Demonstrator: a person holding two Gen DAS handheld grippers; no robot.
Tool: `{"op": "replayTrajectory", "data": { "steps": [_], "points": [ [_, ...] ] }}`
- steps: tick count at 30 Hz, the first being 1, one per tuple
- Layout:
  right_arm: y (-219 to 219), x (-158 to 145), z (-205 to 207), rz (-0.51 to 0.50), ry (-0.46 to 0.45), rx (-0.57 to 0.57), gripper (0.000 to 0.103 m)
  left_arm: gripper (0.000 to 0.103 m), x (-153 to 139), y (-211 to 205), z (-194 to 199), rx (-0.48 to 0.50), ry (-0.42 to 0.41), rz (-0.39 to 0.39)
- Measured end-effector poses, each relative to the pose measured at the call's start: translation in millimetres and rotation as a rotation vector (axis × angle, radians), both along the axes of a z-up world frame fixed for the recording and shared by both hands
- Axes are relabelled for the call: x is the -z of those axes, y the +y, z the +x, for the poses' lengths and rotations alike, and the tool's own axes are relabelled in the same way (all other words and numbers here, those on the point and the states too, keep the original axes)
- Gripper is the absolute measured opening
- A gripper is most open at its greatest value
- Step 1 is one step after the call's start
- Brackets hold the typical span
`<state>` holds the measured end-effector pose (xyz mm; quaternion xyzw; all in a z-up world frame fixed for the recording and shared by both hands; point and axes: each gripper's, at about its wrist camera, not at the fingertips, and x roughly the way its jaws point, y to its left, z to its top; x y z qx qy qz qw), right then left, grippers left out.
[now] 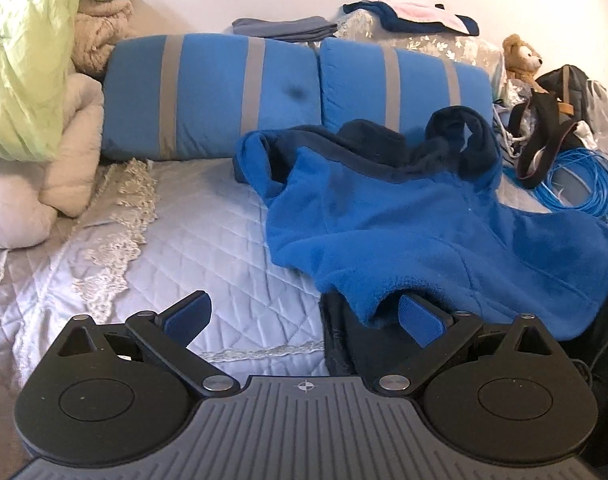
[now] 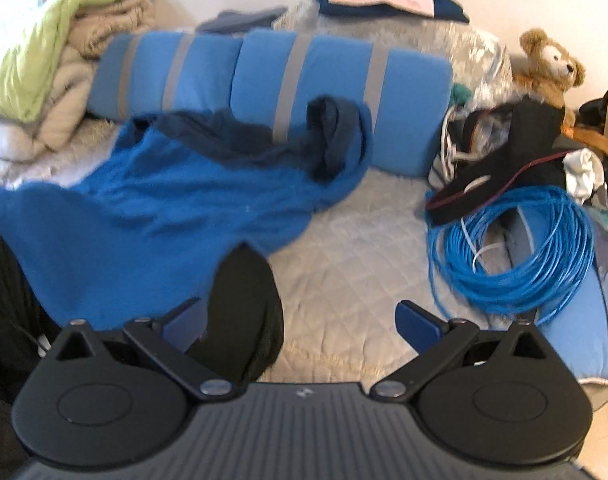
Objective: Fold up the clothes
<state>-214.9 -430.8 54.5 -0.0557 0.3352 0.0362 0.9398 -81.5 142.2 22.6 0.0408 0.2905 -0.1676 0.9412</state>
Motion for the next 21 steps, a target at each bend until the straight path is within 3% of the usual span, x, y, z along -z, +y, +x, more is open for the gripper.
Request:
{"op": "replayTrajectory", "data": {
  "steps": [6, 11, 16, 21],
  "points": [
    [23.5, 40.8, 9.1, -0.048, 0.048, -0.027, 0.103, 0.102, 1.3, 2.1, 6.5, -0.058, -0.016, -0.110],
    [36.2, 56.7, 10.5, -0.044, 0.059, -0.072, 0.103, 0.102, 1.5, 1.2, 9.0, -0.076, -0.019, -0.139],
    [42.1, 64.6, 17.6, -0.017, 0.000, -0.015, 0.103, 0.102, 1.9, -1.2, 12.5, -0.089, -0.012, -0.147],
    [53.6, 68.2, 28.9, -0.056, -0.073, 0.029, 0.103, 0.101, -0.2, -3.3, 14.0, -0.094, -0.010, -0.153]
  ]
}}
